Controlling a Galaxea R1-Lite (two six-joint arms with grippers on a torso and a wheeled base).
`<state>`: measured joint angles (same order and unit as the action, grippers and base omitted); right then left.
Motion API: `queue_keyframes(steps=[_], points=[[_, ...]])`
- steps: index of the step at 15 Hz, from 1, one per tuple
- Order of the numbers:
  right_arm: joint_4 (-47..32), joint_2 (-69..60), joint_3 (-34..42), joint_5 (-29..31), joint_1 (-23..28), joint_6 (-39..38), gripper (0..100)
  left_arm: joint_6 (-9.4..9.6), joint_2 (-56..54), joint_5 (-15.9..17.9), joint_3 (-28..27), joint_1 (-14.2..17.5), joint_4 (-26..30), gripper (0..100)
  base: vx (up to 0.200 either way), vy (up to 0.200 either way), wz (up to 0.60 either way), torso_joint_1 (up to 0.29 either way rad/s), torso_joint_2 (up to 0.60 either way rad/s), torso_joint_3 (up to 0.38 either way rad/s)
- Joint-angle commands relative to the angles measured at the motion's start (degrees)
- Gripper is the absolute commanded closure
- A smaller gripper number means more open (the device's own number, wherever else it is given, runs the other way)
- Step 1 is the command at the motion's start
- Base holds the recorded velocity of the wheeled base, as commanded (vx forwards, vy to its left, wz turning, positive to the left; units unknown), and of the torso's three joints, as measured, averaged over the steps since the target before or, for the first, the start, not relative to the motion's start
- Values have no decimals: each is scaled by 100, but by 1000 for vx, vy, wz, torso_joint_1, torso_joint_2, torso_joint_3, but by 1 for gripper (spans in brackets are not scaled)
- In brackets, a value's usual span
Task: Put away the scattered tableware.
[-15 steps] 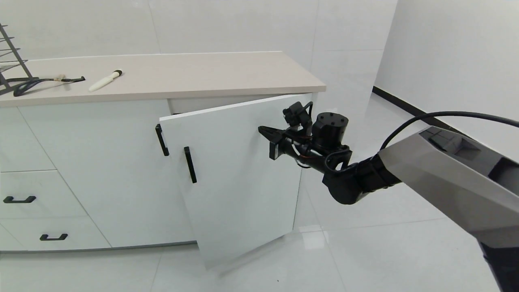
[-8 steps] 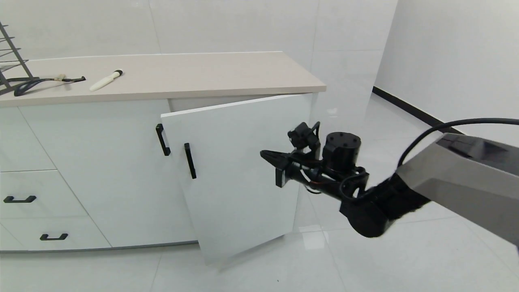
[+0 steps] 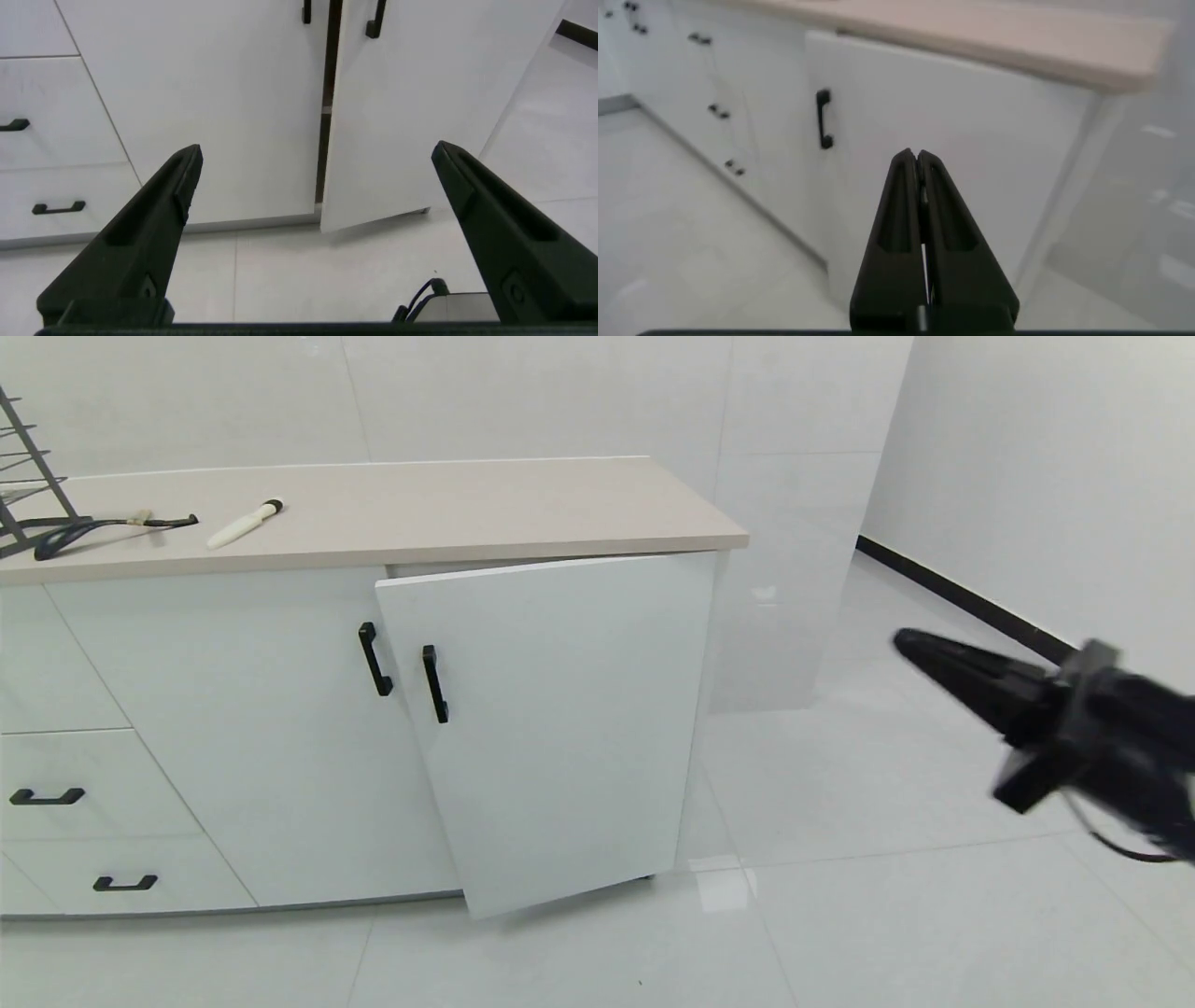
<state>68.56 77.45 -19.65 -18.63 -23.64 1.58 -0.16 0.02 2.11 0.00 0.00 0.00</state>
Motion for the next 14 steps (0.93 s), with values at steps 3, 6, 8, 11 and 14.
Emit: queue_keyframes(steps=[3, 6, 8, 11, 14], points=[[-2136, -5231, 1025, 8, 2531, 17, 100, -2, -2, 0, 0, 0, 0, 0, 0, 0, 0, 0, 0, 0], [-2611, -6356, 1543, 26, 2583, 26, 100, -2, -2, 0, 0, 0, 0, 0, 0, 0, 0, 0, 0, 0], [-3543, -7252, 1965, 26, 2724, 35, 100, 7, -2, 0, 0, 0, 0, 0, 0, 0, 0, 0, 0, 0], [-5590, -7244, 1965, 588, 2724, -71, 100, -2, -2, -9, 0, 0, 0, 0, 0, 0, 0, 0, 0, 0], [-6680, -7244, 1965, 1318, 2715, 79, 100, -2, -2, -9, 0, 0, 0, 0, 0, 0, 0, 0, 0, 0]])
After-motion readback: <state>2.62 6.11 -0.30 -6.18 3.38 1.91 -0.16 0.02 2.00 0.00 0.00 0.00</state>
